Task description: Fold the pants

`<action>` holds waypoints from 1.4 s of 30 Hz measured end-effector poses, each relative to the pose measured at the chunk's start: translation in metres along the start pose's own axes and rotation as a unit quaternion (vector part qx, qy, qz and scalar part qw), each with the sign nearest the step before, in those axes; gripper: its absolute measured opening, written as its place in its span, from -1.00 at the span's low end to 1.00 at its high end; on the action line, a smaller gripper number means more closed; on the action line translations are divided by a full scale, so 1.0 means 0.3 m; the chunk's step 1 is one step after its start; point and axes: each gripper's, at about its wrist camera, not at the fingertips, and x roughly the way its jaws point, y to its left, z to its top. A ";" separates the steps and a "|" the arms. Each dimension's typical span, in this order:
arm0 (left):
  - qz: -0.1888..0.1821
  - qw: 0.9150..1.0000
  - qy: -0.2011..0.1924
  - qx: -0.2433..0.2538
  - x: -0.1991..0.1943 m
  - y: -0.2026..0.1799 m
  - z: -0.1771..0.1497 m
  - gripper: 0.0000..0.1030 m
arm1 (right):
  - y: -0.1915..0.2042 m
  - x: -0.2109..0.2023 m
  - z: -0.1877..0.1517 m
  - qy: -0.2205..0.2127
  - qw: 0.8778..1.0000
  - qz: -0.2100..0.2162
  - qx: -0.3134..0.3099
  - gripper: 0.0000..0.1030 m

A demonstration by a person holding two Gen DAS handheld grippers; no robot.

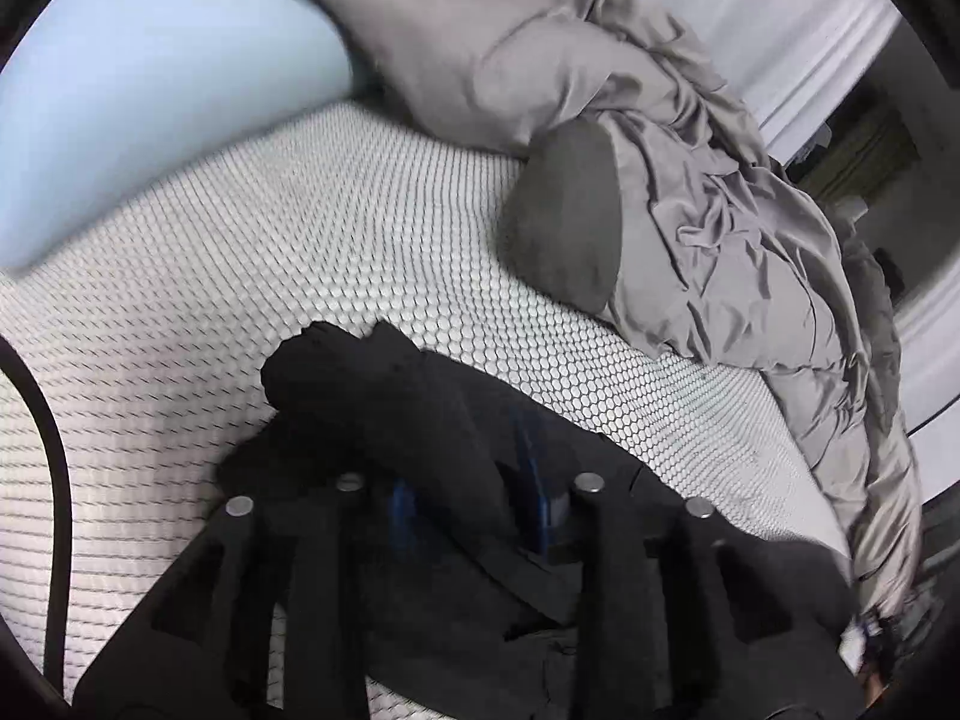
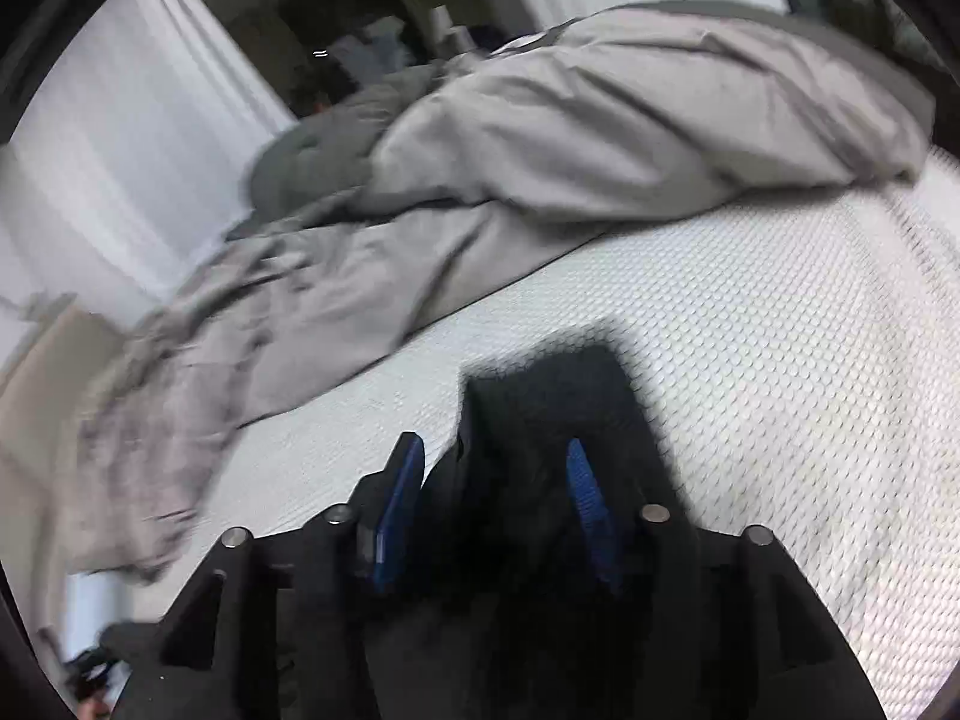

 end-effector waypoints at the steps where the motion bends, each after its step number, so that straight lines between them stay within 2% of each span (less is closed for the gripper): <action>1: -0.012 1.000 0.001 0.001 0.006 0.004 0.007 -0.22 | -0.005 -0.002 -0.008 -0.006 1.000 -0.007 0.004 0.01; 2: -0.013 1.000 -0.003 0.003 -0.002 0.008 0.005 0.12 | -0.009 -0.016 -0.018 -0.014 1.000 0.011 0.004 0.08; 3: -0.003 1.000 -0.012 0.005 -0.016 0.020 0.001 0.25 | -0.007 -0.033 -0.033 -0.021 0.999 0.024 -0.009 0.32; 4: 0.013 0.999 -0.034 0.006 -0.045 0.033 0.008 0.34 | -0.004 -0.049 -0.048 -0.028 0.999 0.021 -0.019 0.38; 6: 0.016 0.998 -0.054 0.002 -0.086 0.062 -0.017 0.35 | -0.008 -0.097 -0.083 -0.047 0.998 0.017 -0.038 0.39; 8: 0.012 0.999 -0.051 -0.007 -0.122 0.082 -0.037 0.35 | -0.024 -0.144 -0.126 -0.049 0.997 0.039 -0.041 0.49; 9: 0.008 0.999 -0.051 -0.010 -0.147 0.093 -0.070 0.35 | -0.034 -0.160 -0.144 -0.047 0.997 0.047 -0.039 0.62; 10: 0.000 0.999 -0.052 -0.012 -0.177 0.096 -0.116 0.35 | -0.042 -0.175 -0.162 -0.042 0.997 0.055 -0.037 0.65; 14: -0.068 0.997 -0.039 0.002 -0.270 0.006 -0.341 0.35 | -0.053 -0.247 -0.251 -0.026 0.995 0.089 -0.032 0.65; 18: -0.148 0.989 0.012 0.020 -0.255 -0.154 -0.561 0.35 | -0.090 -0.304 -0.365 0.006 0.989 0.148 -0.012 0.65; 19: -0.158 0.987 0.027 0.030 -0.239 -0.195 -0.597 0.34 | -0.100 -0.308 -0.392 0.019 0.987 0.162 -0.008 0.65; 21: -0.155 0.984 0.058 0.069 -0.195 -0.296 -0.676 0.22 | -0.108 -0.303 -0.435 0.041 0.983 0.179 -0.018 0.65; 23: -0.162 0.980 0.080 0.089 -0.164 -0.358 -0.735 0.13 | -0.120 -0.291 -0.458 0.054 0.983 0.175 -0.029 0.65; 27: -0.204 0.967 0.109 0.107 -0.126 -0.418 -0.824 0.00 | -0.206 -0.254 -0.458 0.081 0.981 0.175 0.027 0.65; 30: -0.181 0.966 0.118 0.140 -0.071 -0.476 -0.866 -0.01 | -0.271 -0.218 -0.456 0.102 0.975 0.182 0.071 0.65; 31: -0.171 0.967 0.122 0.142 -0.045 -0.495 -0.892 -0.06 | -0.289 -0.204 -0.464 0.110 0.974 0.181 0.080 0.65; 32: -0.166 0.968 0.126 0.139 -0.022 -0.504 -0.899 -0.18 | -0.305 -0.188 -0.463 0.116 0.972 0.185 0.089 0.65; 35: -0.178 0.968 0.130 0.118 0.035 -0.504 -0.899 -0.29 | -0.365 -0.134 -0.473 0.134 0.961 0.201 0.137 0.62; 36: -0.182 0.969 0.126 0.109 0.044 -0.504 -0.897 -0.37 | -0.382 -0.118 -0.469 0.133 0.956 0.211 0.152 0.62; 38: -0.177 0.972 0.122 0.094 0.072 -0.498 -0.885 -0.71 | -0.406 -0.092 -0.452 0.127 0.949 0.230 0.176 0.60; 39: -0.177 0.973 0.119 0.086 0.080 -0.488 -0.886 -0.76 | -0.409 -0.083 -0.438 0.122 0.948 0.233 0.178 0.55; 41: -0.178 0.974 0.113 0.079 0.084 -0.449 -0.875 -0.91 | -0.406 -0.060 -0.413 0.118 0.954 0.215 0.170 0.34; 42: -0.175 0.975 0.109 0.080 0.081 -0.444 -0.878 -0.92 | -0.398 -0.045 -0.406 0.119 0.961 0.192 0.160 0.00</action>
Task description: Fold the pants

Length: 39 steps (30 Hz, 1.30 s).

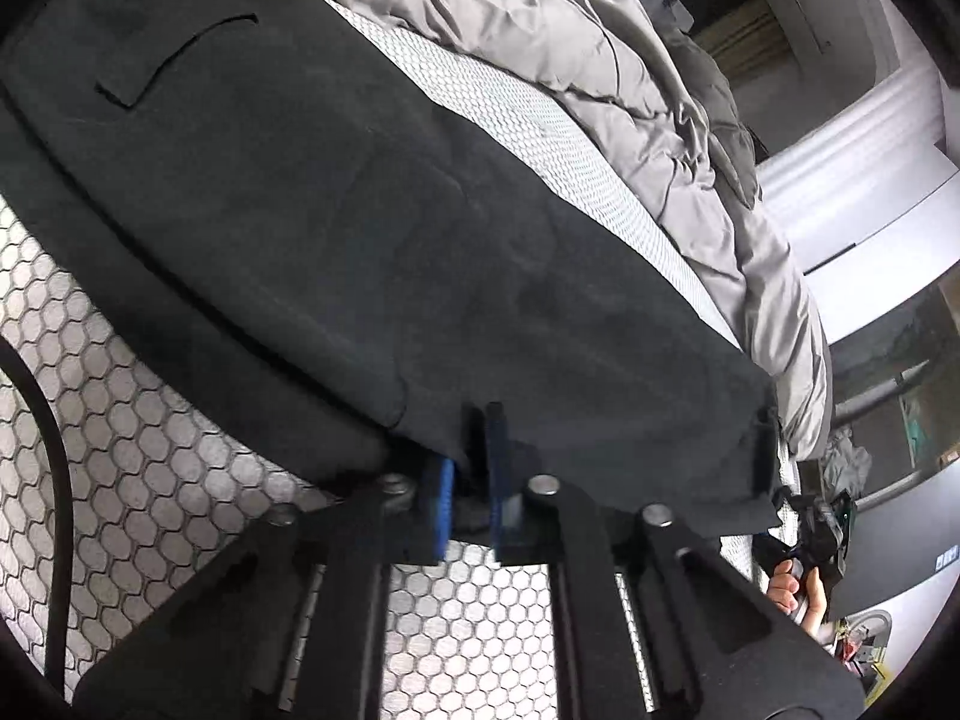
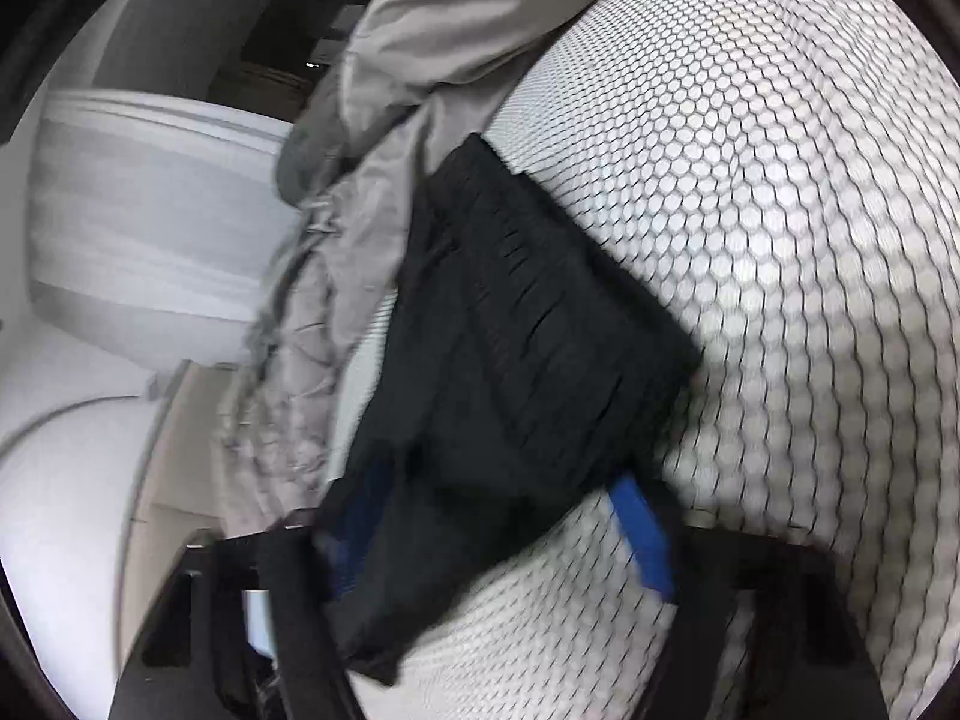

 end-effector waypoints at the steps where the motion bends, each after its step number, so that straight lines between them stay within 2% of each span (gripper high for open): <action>1: 0.005 1.000 -0.005 0.007 -0.005 -0.006 -0.004 -0.95 | 0.003 0.005 0.009 0.002 1.000 -0.021 -0.010 -0.41; 2: 0.011 1.000 -0.012 0.017 -0.011 -0.010 -0.003 -0.97 | 0.011 0.002 0.014 -0.001 0.999 -0.042 -0.021 -0.55; 4: 0.023 0.999 -0.021 0.032 -0.035 -0.011 -0.006 -0.99 | 0.032 -0.053 0.024 -0.021 0.999 -0.029 -0.036 -0.65; 6: 0.031 0.998 -0.021 0.043 -0.051 -0.007 -0.005 -0.99 | 0.055 -0.115 0.038 -0.038 0.997 -0.027 -0.055 -0.66; 9: 0.033 0.998 -0.004 0.049 -0.044 0.002 -0.016 -0.97 | 0.025 -0.135 0.048 -0.029 0.998 -0.039 -0.049 -0.65; 12: 0.037 0.998 -0.004 0.056 -0.059 -0.007 -0.023 -0.95 | -0.038 -0.079 0.042 0.003 0.995 -0.093 -0.024 -0.42; 14: 0.033 0.998 -0.007 0.052 -0.097 -0.005 -0.018 -0.78 | -0.040 -0.104 0.036 -0.002 0.997 -0.072 -0.011 -0.30; 16: 0.036 0.998 -0.014 0.049 -0.158 0.019 -0.002 -0.62 | -0.038 -0.167 0.034 -0.020 0.998 -0.063 -0.012 0.11; 18: 0.051 0.997 -0.054 0.031 -0.240 0.065 0.036 -0.50 | -0.034 -0.222 0.026 -0.045 0.998 -0.048 -0.011 0.38; 20: 0.070 0.993 -0.092 -0.003 -0.321 0.149 0.069 -0.20 | -0.049 -0.250 0.025 -0.049 0.998 -0.042 -0.005 0.38; 23: 0.080 0.989 -0.103 -0.063 -0.372 0.273 0.104 -0.20 | -0.091 -0.255 0.023 -0.033 0.999 -0.037 0.022 0.38; 27: 0.074 0.989 -0.081 -0.103 -0.361 0.387 0.126 -0.20 | -0.092 -0.264 -0.021 -0.016 0.999 -0.019 0.022 0.38; 34: 0.054 0.983 -0.092 -0.149 -0.284 0.433 0.215 -0.20 | -0.078 -0.225 -0.021 -0.005 0.999 -0.022 0.023 0.38; 36: 0.056 0.980 -0.098 -0.162 -0.241 0.439 0.235 -0.30 | -0.073 -0.219 -0.016 -0.005 1.000 -0.021 0.023 0.38; 37: 0.060 0.979 -0.103 -0.167 -0.227 0.446 0.239 -0.50 | -0.070 -0.212 -0.013 -0.004 1.000 -0.020 0.023 0.38; 39: 0.063 0.979 -0.107 -0.160 -0.214 0.437 0.248 -0.69 | -0.064 -0.192 -0.006 -0.003 1.000 -0.018 0.025 0.38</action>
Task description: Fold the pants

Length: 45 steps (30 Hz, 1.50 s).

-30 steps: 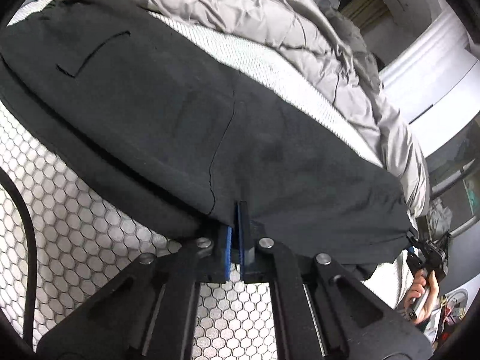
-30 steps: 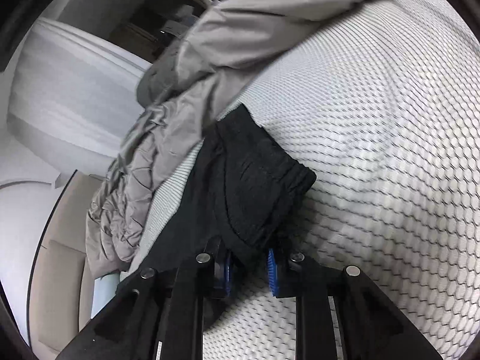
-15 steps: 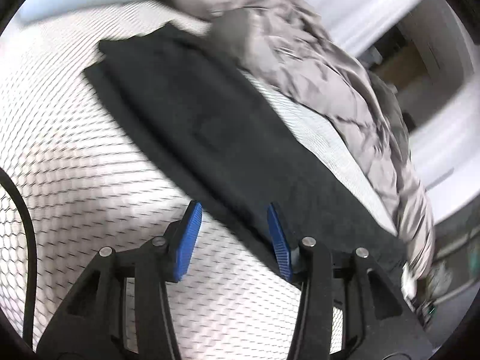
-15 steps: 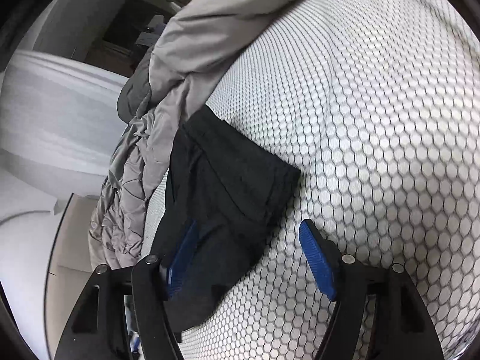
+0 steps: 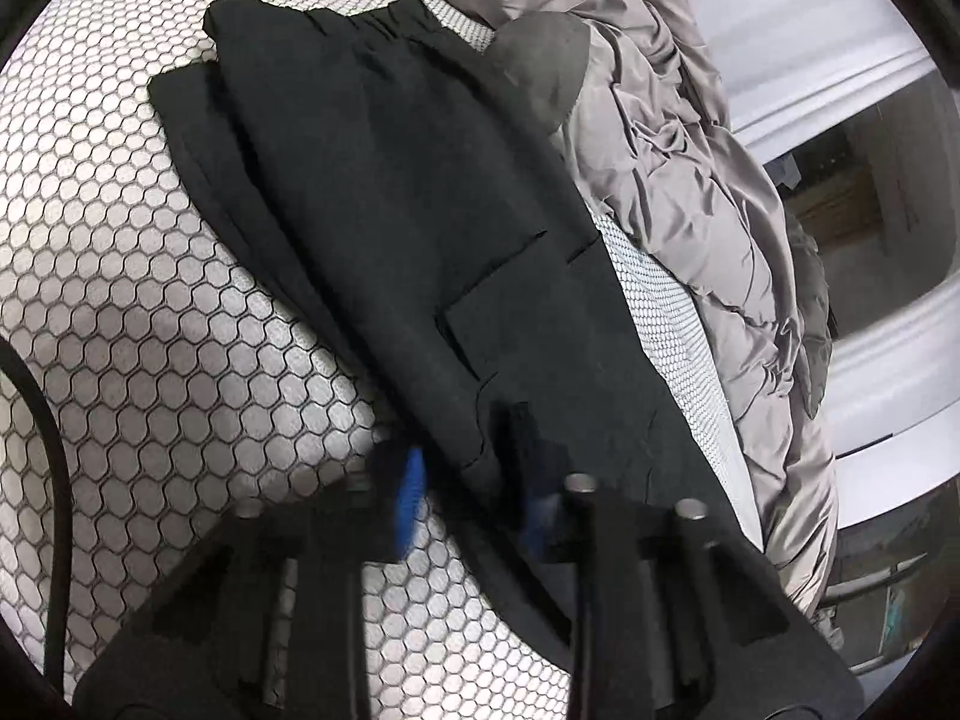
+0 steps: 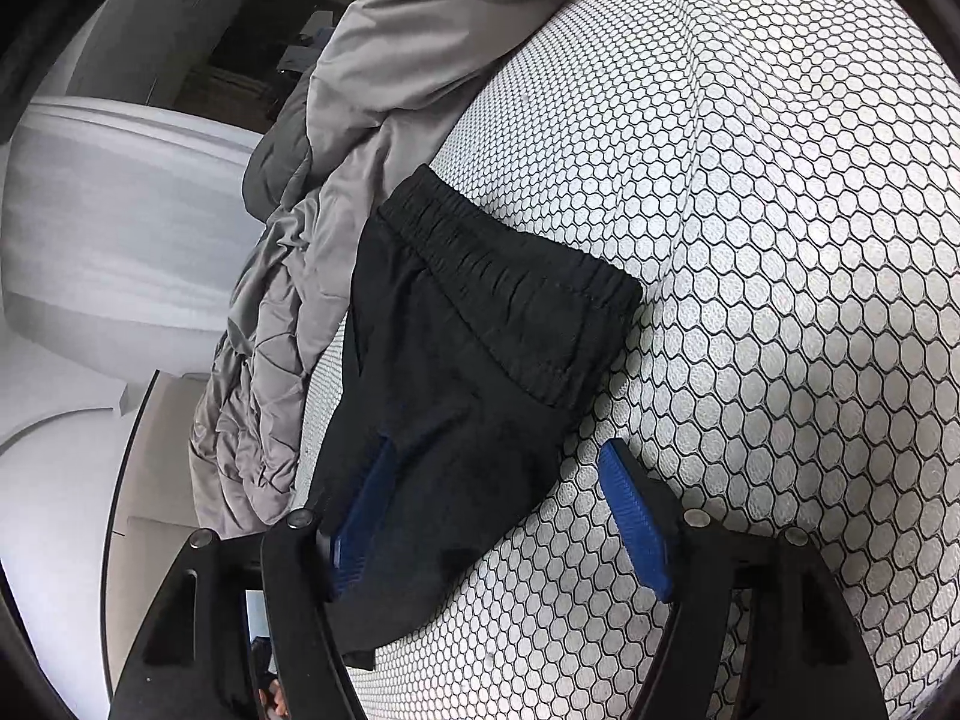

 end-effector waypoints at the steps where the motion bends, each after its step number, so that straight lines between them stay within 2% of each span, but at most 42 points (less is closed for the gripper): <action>1: 0.001 1.000 -0.007 0.005 -0.004 -0.008 -0.003 -0.77 | -0.003 0.000 0.003 0.001 1.000 0.001 0.002 0.38; 4: 0.008 0.999 -0.024 0.031 -0.053 -0.038 -0.028 -0.87 | -0.016 -0.011 0.004 -0.001 1.000 0.001 0.001 0.38; 7: 0.001 0.998 -0.036 0.056 -0.168 -0.018 -0.057 -0.88 | -0.020 -0.009 0.003 -0.006 1.000 -0.001 0.002 0.38; 10: -0.005 0.998 -0.042 0.038 -0.254 0.050 -0.072 -0.88 | -0.021 -0.021 -0.003 -0.013 1.000 0.003 0.009 0.37; 12: 0.006 0.998 -0.046 0.037 -0.304 0.104 -0.069 -0.88 | -0.024 -0.026 -0.008 -0.014 1.000 0.004 0.012 0.36; 17: 0.025 0.998 -0.049 0.024 -0.320 0.181 -0.050 -0.89 | 0.010 0.003 -0.013 -0.017 1.000 -0.012 -0.007 0.29; 19: 0.035 0.997 -0.055 0.035 -0.323 0.172 -0.051 -0.89 | 0.032 0.028 -0.014 -0.018 1.000 -0.016 -0.019 -0.09; 20: 0.038 0.997 -0.059 0.040 -0.326 0.166 -0.053 -0.89 | 0.044 0.047 -0.015 -0.016 0.999 -0.013 -0.025 -0.14; 22: 0.039 0.996 -0.064 0.047 -0.341 0.156 -0.055 -0.89 | 0.062 0.071 -0.020 -0.020 0.999 -0.016 -0.039 -0.49; 24: 0.023 0.997 -0.066 0.043 -0.373 0.161 -0.057 -0.89 | 0.071 0.051 -0.030 -0.030 0.998 -0.009 -0.047 -0.66; 26: 0.015 0.997 -0.065 0.047 -0.410 0.172 -0.071 -0.89 | 0.062 -0.040 -0.051 -0.037 0.998 0.019 -0.045 -0.84; 30: -0.022 0.997 -0.035 0.061 -0.481 0.211 -0.157 -0.88 | 0.007 -0.220 -0.103 -0.063 0.997 0.033 -0.043 -0.86; 31: -0.021 0.997 -0.029 0.066 -0.489 0.216 -0.176 -0.86 | -0.025 -0.261 -0.127 -0.067 0.996 0.027 -0.043 -0.86; 33: 0.007 0.996 -0.013 0.088 -0.494 0.219 -0.211 -0.79 | -0.068 -0.279 -0.151 -0.057 0.997 0.002 -0.046 -0.78; 34: 0.033 0.995 -0.009 0.096 -0.501 0.218 -0.228 -0.73 | -0.098 -0.278 -0.149 -0.043 0.998 -0.019 -0.047 -0.57; 35: 0.040 0.994 -0.011 0.097 -0.513 0.218 -0.235 -0.60 | -0.118 -0.274 -0.148 -0.032 0.998 -0.042 -0.042 -0.49; 36: 0.055 0.993 -0.019 0.100 -0.538 0.211 -0.242 -0.49 | -0.133 -0.285 -0.143 -0.040 0.998 -0.051 -0.026 -0.48; 38: 0.064 0.990 -0.039 0.116 -0.586 0.185 -0.259 -0.03 | -0.127 -0.318 -0.132 -0.063 0.997 -0.039 -0.013 -0.43; 40: 0.061 0.986 -0.063 0.143 -0.642 0.129 -0.277 0.06 | -0.076 -0.366 -0.129 -0.110 0.992 -0.043 -0.036 -0.41; 41: 0.056 0.984 -0.068 0.155 -0.661 0.103 -0.283 0.29 | -0.050 -0.374 -0.130 -0.121 0.990 -0.052 -0.050 -0.39; 42: 0.046 0.982 -0.072 0.168 -0.676 0.072 -0.289 0.45 | -0.014 -0.375 -0.129 -0.126 0.988 -0.062 -0.069 -0.28; 43: 0.031 0.980 -0.076 0.181 -0.688 0.034 -0.293 0.71 | 0.028 -0.363 -0.124 -0.125 0.986 -0.067 -0.089 -0.08; 45: 0.005 0.975 -0.079 0.209 -0.688 -0.055 -0.290 0.88 | 0.099 -0.327 -0.106 -0.114 0.984 -0.064 -0.123 0.06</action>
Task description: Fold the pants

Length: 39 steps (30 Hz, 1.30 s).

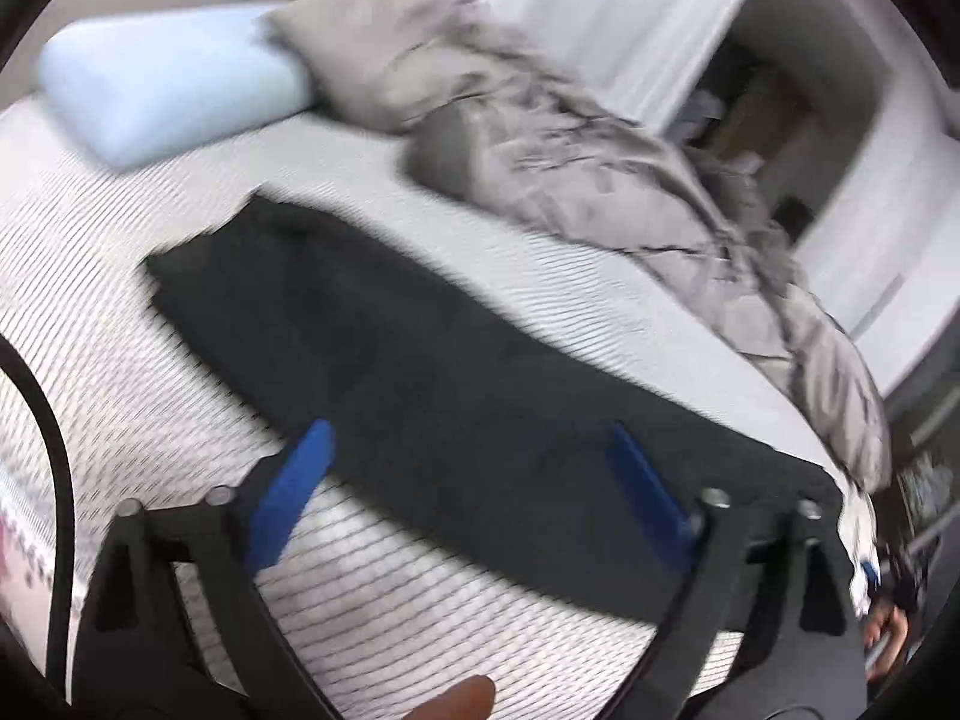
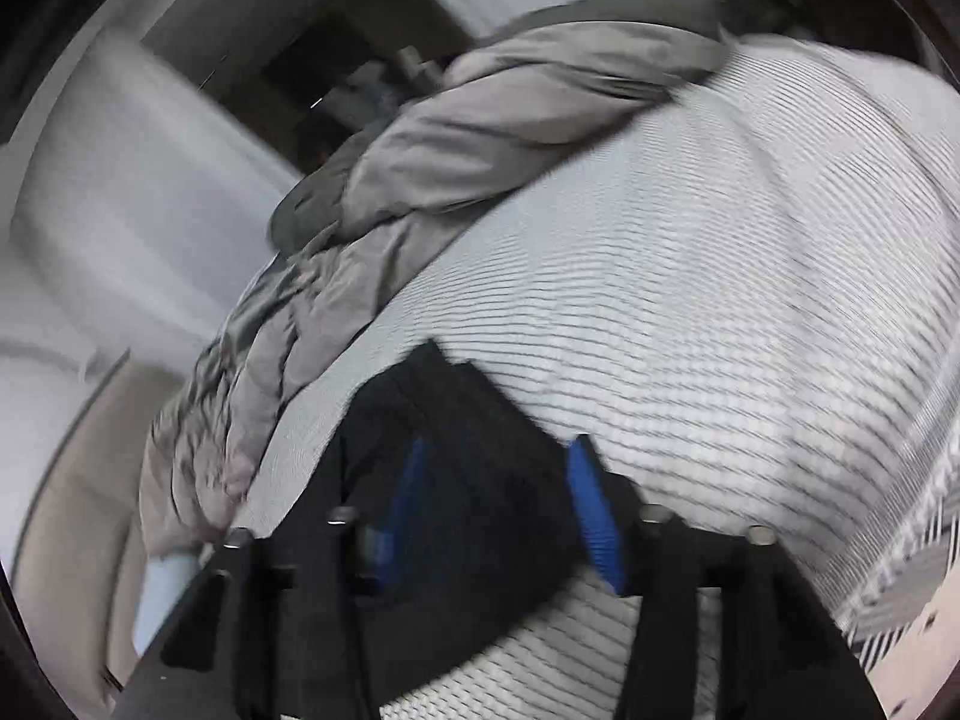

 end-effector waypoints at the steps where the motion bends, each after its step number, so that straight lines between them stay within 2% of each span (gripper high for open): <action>1: -0.016 1.000 -0.002 0.012 0.012 -0.042 0.021 0.99 | 0.048 0.032 0.019 0.009 1.000 0.003 -0.024 0.19; 3: -0.043 0.999 -0.006 0.024 0.047 -0.100 0.053 0.99 | 0.119 0.110 0.060 0.038 0.997 -0.014 -0.069 0.50; 7: -0.092 0.995 0.007 0.043 0.217 -0.229 0.116 0.99 | 0.224 0.277 0.119 0.059 0.985 -0.056 -0.155 0.55; 10: -0.089 0.995 0.029 0.046 0.375 -0.277 0.114 0.98 | 0.227 0.420 0.121 0.097 0.972 -0.128 -0.174 0.57; 14: -0.084 0.993 0.077 0.040 0.536 -0.290 0.101 0.98 | 0.261 0.505 0.107 0.117 0.967 -0.108 -0.197 0.57; 16: -0.077 0.993 0.076 0.046 0.564 -0.307 0.086 0.98 | 0.285 0.532 0.114 0.105 0.966 -0.108 -0.211 0.55; 17: -0.076 0.993 0.075 0.051 0.567 -0.315 0.082 0.98 | 0.297 0.549 0.111 0.103 0.964 -0.113 -0.218 0.51; 18: -0.077 0.993 0.075 0.056 0.572 -0.321 0.072 0.98 | 0.310 0.574 0.113 0.108 0.961 -0.120 -0.224 0.28; 19: -0.078 0.992 0.076 0.059 0.575 -0.327 0.064 0.98 | 0.324 0.596 0.106 0.117 0.956 -0.127 -0.237 -0.07; 20: -0.081 0.992 0.078 0.062 0.578 -0.332 0.058 0.98 | 0.334 0.599 0.093 0.122 0.953 -0.127 -0.245 -0.11; 21: -0.084 0.991 0.078 0.064 0.572 -0.331 0.049 0.98 | 0.349 0.603 0.087 0.119 0.951 -0.130 -0.256 -0.27; 23: -0.080 0.992 0.075 0.069 0.571 -0.343 0.043 0.98 | 0.389 0.580 0.085 0.088 0.950 -0.127 -0.270 -0.33; 25: -0.075 0.992 0.072 0.070 0.558 -0.332 0.039 0.98 | 0.433 0.530 0.095 0.038 0.958 -0.107 -0.265 -0.34; 27: -0.071 0.993 0.074 0.065 0.557 -0.319 0.036 0.98 | 0.446 0.496 0.115 -0.005 0.963 -0.105 -0.248 -0.33; 29: -0.062 0.993 0.078 0.058 0.571 -0.306 0.036 0.98 | 0.430 0.496 0.131 -0.026 0.966 -0.120 -0.227 -0.22; 30: -0.058 0.993 0.081 0.055 0.580 -0.300 0.037 0.98 | 0.418 0.531 0.132 -0.013 0.965 -0.138 -0.222 -0.07; 33: -0.045 0.993 0.093 0.053 0.601 -0.285 0.030 0.98 | 0.360 0.637 0.116 0.068 0.959 -0.187 -0.203 0.03; 35: -0.039 0.993 0.092 0.061 0.592 -0.292 0.027 0.98 | 0.319 0.622 0.123 0.084 0.968 -0.173 -0.160 0.22; 37: -0.035 0.993 0.083 0.074 0.563 -0.318 0.020 0.98 | 0.320 0.556 0.133 0.068 0.973 -0.161 -0.148 0.54; 39: -0.045 0.991 0.062 0.107 0.516 -0.390 -0.010 0.98 | 0.355 0.459 0.122 0.039 0.975 -0.143 -0.166 0.78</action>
